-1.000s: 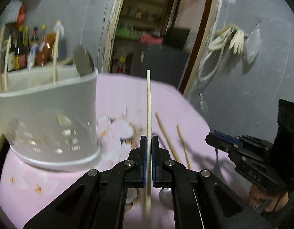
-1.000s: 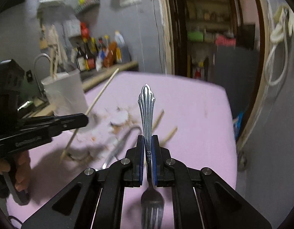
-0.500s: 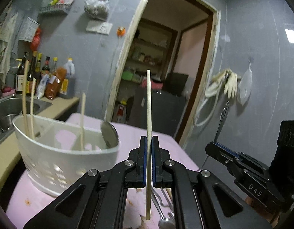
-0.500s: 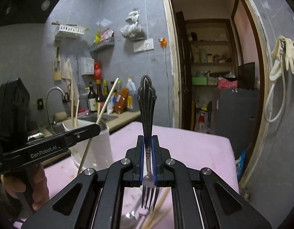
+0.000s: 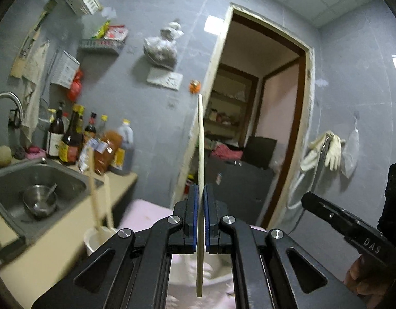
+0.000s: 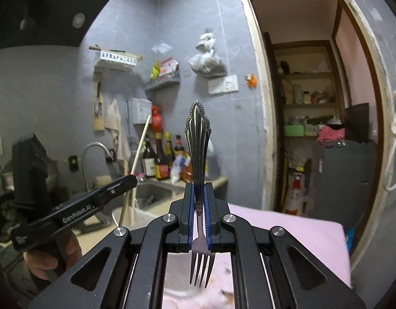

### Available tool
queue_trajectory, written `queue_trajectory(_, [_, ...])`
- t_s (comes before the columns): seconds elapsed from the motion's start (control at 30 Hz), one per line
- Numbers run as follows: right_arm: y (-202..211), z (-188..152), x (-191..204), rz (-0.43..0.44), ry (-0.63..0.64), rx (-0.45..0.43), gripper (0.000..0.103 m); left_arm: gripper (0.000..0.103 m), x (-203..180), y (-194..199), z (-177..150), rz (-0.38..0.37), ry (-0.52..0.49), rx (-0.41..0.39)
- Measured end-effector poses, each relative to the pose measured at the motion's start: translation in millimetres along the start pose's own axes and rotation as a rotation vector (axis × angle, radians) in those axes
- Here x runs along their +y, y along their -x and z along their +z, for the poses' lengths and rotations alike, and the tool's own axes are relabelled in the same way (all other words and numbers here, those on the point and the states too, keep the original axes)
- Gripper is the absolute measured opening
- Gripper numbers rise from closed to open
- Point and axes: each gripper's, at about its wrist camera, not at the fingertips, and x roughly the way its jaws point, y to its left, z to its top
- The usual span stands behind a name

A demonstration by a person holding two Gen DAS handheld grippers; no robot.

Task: Organize utensils
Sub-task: 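Lift the chopstick and fork and carry both over the white caddy, then lower the chopstick and fork into the caddy and open both tools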

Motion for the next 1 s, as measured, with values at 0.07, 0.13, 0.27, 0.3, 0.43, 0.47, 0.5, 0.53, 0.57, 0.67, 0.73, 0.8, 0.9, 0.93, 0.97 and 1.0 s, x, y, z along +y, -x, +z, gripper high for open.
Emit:
queue_trajectory(0.07, [-8, 7, 5, 0.016, -0.015, -0.019, 0.005, 0.002, 17, -2, 8, -0.006, 0.016, -0.004])
queue_trajectory(0.13, [-20, 14, 12, 0.030, -0.026, -0.039, 0.005, 0.002, 33, -4, 16, -0.010, 0.043, -0.007])
queue_trajectory(0.27, [-40, 18, 21, 0.045, -0.035, -0.046, 0.005, 0.002, 63, -11, 24, 0.007, 0.086, -0.023])
queue_trajectory(0.3, [-45, 17, 23, 0.046, -0.033, -0.044, 0.005, 0.002, 67, -13, 25, 0.016, 0.089, -0.026])
queue_trajectory(0.43, [-60, 7, 28, 0.039, -0.022, -0.017, 0.005, 0.002, 78, -17, 17, 0.046, 0.117, -0.031])
queue_trajectory(0.47, [-64, 5, 28, 0.035, -0.019, -0.009, 0.005, 0.002, 79, -18, 14, 0.053, 0.119, -0.032])
queue_trajectory(0.5, [-67, 1, 28, 0.032, -0.016, -0.001, 0.005, 0.002, 79, -19, 10, 0.064, 0.112, -0.034])
queue_trajectory(0.53, [-70, -3, 29, 0.028, -0.008, 0.008, 0.005, 0.002, 78, -21, 8, 0.073, 0.104, -0.035])
queue_trajectory(0.57, [-72, -6, 29, 0.026, 0.000, 0.016, 0.005, 0.002, 77, -22, 4, 0.082, 0.095, -0.038])
queue_trajectory(0.67, [-78, -16, 30, 0.023, 0.016, 0.037, 0.005, 0.002, 72, -25, -5, 0.100, 0.083, -0.043])
queue_trajectory(0.73, [-81, -23, 31, 0.019, 0.022, 0.054, 0.005, 0.002, 68, -26, -12, 0.122, 0.082, -0.041])
queue_trajectory(0.8, [-82, -29, 30, 0.023, 0.024, 0.065, 0.005, 0.002, 64, -27, -22, 0.135, 0.087, -0.034])
queue_trajectory(0.9, [-81, -36, 32, 0.018, 0.042, 0.080, 0.005, 0.002, 61, -28, -33, 0.159, 0.075, -0.025])
queue_trajectory(0.93, [-81, -38, 33, 0.016, 0.052, 0.086, 0.005, 0.002, 61, -29, -36, 0.164, 0.075, -0.018])
queue_trajectory(0.97, [-81, -40, 35, 0.015, 0.061, 0.090, 0.005, 0.002, 60, -29, -39, 0.166, 0.074, -0.012])
queue_trajectory(1.0, [-80, -42, 36, 0.015, 0.071, 0.094, 0.005, 0.002, 59, -29, -41, 0.170, 0.070, -0.005])
